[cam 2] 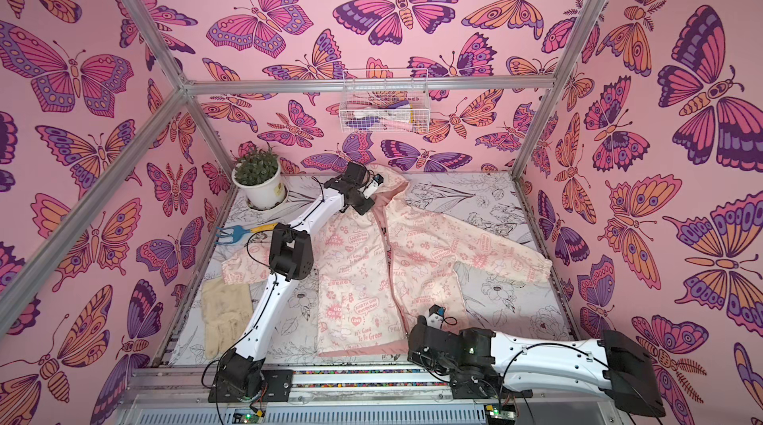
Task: Unzip the jacket
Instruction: Unzip the zipper on the jacket, then smooth out the jacket at the center of the board.
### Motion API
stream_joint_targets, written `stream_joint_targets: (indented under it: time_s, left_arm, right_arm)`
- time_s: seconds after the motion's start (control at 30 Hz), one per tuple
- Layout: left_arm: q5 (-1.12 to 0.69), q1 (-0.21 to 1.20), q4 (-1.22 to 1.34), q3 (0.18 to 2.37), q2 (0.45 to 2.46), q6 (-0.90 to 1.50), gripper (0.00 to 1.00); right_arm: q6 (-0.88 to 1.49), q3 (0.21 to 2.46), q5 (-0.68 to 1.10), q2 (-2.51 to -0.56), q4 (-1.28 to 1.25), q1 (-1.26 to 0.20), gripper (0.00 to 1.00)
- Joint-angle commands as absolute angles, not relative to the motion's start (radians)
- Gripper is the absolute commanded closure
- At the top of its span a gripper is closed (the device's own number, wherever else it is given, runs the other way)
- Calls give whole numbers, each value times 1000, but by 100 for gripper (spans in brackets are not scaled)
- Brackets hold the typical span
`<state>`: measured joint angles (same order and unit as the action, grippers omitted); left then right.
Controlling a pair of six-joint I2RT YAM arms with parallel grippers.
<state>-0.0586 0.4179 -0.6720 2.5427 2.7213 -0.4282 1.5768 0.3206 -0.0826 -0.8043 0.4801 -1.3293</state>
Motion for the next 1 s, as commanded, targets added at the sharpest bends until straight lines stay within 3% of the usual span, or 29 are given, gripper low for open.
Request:
stream_joint_targets:
  time_s: [0.0, 0.1, 0.17, 0.23, 0.27, 0.3, 0.33, 0.5, 0.53, 0.73, 0.97]
  left_arm:
    - [-7, 382, -535, 2494, 2631, -422, 100]
    - [-1, 382, -529, 2488, 2624, -429, 100]
    - [0, 382, -529, 2479, 2620, -438, 99]
    - [2, 385, -529, 2458, 2605, -443, 67]
    - [14, 388, -525, 2437, 2591, -444, 57]
    - [30, 392, -510, 2411, 2571, -443, 48]
    - [50, 398, -483, 2364, 2542, -443, 28]
    - [85, 414, -147, 1936, 2267, -435, 8]
    - [77, 414, -59, 1824, 2194, -415, 0]
    - [76, 412, 275, 1310, 1830, -310, 0]
    - [-84, 402, 285, 944, 1524, -217, 2]
  right_arm:
    - [1555, 310, -81, -753, 630, -1325, 89]
    - [1550, 273, -52, -723, 627, -1289, 94]
    - [1521, 262, -41, -708, 611, -1276, 82]
    - [1469, 281, -43, -701, 611, -1261, 67]
    - [1425, 301, -46, -702, 615, -1247, 62]
    - [1381, 322, -46, -707, 620, -1230, 60]
    - [1327, 348, -48, -717, 630, -1204, 59]
    - [1026, 505, -3, -802, 673, -1012, 58]
    - [967, 540, 10, -825, 681, -960, 59]
    - [673, 709, 96, -984, 644, -657, 56]
    - [545, 813, 287, -1233, 417, -422, 56]
